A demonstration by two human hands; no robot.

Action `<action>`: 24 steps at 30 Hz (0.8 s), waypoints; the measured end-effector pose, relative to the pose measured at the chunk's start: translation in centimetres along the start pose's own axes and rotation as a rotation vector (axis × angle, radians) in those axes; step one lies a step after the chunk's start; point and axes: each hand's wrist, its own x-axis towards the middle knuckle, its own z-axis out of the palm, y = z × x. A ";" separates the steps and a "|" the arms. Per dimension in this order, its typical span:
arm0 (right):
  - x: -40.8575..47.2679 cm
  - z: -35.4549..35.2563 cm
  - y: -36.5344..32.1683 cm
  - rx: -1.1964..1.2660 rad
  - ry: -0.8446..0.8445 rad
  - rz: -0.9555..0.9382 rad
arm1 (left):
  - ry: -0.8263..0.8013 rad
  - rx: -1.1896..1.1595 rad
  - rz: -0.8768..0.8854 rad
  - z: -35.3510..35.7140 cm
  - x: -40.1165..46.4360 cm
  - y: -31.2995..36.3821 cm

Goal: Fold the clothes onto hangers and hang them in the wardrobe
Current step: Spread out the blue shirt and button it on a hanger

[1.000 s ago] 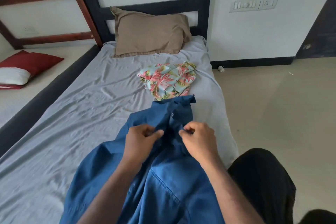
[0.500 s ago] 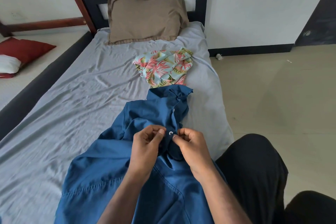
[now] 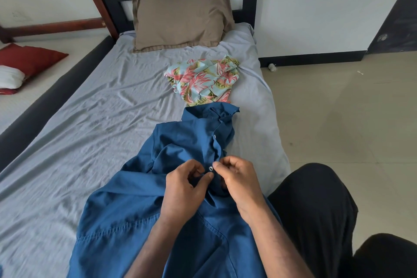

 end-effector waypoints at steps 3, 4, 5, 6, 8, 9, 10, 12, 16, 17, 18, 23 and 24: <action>-0.2 0.1 -0.1 -0.011 -0.030 -0.012 | 0.038 0.054 0.052 0.0 -0.1 0.3; -0.2 0.1 -0.1 -0.040 -0.026 -0.022 | 0.053 0.065 0.075 -0.1 -0.1 0.4; -0.1 0.1 0.1 -0.065 -0.014 -0.026 | 0.060 0.075 0.108 -0.1 -0.1 0.5; -0.1 0.1 0.2 -0.075 -0.001 -0.024 | 0.052 0.079 0.153 -0.2 -0.3 0.6; 0.1 -0.1 0.3 -0.065 0.016 -0.022 | -0.008 0.069 0.264 -0.4 -1.0 0.7; 0.1 -0.1 0.3 -0.057 0.025 -0.029 | -0.058 0.057 0.300 -0.5 -1.4 0.6; 0.2 -0.2 0.4 -0.057 0.037 -0.039 | -0.102 0.050 0.315 -0.5 -1.9 0.5; 0.2 -0.1 0.6 -0.081 0.065 -0.065 | -0.135 -0.002 0.242 -0.5 -2.4 0.3; 0.0 -0.1 0.4 0.031 0.011 -0.032 | 0.054 -0.205 -0.097 -0.1 -1.4 0.5; -0.1 -0.1 0.2 0.070 -0.031 -0.015 | 0.066 -0.200 -0.104 0.1 -1.0 0.5; -0.3 -0.1 0.0 0.090 -0.067 -0.005 | 0.064 -0.209 -0.109 0.3 -0.8 0.5; -0.4 -0.4 -0.3 0.142 -0.129 0.011 | 0.060 -0.233 -0.093 0.6 -0.2 0.7; -0.4 -0.4 -0.3 0.130 -0.134 0.004 | 0.053 -0.218 -0.088 0.6 -0.1 0.7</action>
